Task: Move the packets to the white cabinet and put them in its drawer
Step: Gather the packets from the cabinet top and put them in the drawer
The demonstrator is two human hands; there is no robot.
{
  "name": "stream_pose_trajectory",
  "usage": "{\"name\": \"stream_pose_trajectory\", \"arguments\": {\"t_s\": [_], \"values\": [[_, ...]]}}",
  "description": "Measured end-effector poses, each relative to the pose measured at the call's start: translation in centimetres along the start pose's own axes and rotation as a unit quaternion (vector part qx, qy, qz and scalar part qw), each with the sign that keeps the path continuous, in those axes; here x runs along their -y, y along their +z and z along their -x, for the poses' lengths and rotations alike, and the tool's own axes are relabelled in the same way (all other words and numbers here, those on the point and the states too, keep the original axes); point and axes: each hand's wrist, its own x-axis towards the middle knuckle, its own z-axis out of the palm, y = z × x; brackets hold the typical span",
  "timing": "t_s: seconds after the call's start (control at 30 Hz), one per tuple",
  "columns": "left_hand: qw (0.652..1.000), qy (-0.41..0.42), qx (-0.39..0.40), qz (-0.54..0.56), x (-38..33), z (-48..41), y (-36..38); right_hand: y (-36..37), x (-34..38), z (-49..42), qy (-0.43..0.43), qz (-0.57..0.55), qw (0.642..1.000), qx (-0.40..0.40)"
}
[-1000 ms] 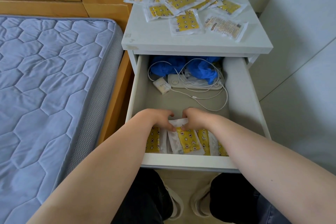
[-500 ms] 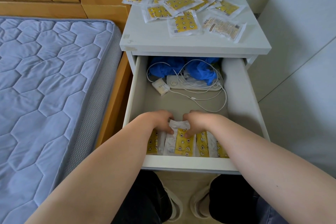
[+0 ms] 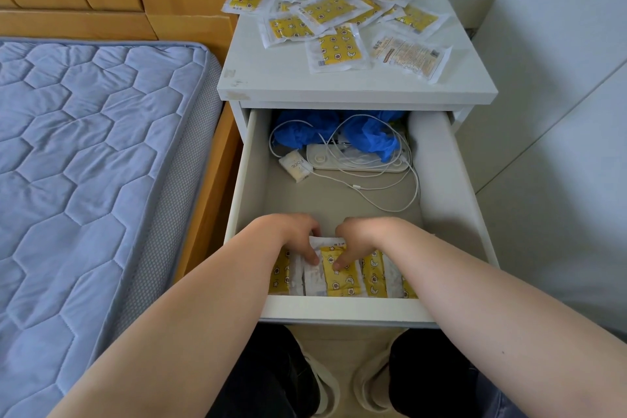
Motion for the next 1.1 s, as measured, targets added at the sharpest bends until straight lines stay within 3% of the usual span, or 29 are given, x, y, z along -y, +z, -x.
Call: {"name": "stream_pose_trajectory", "arguments": {"t_s": [0.23, 0.57, 0.77, 1.1], "values": [[1.000, 0.015, -0.017, 0.007, -0.1, 0.2, -0.5, -0.2, -1.1, 0.1, 0.003, -0.059, 0.998, -0.001], [0.999, 0.016, -0.004, 0.029, -0.2, 0.3, -0.7, -0.2, -0.9, 0.1, 0.005, -0.036, 0.999, -0.010], [0.999, 0.030, 0.015, 0.030, -0.3, 0.3, -0.5, 0.0, -0.2, 0.5, 0.016, 0.040, 0.999, 0.007], [0.997, 0.023, -0.053, 0.059, -0.3, 0.3, -0.9, -0.6, -1.5, 1.4, 0.020, -0.080, 0.996, -0.037]]}}
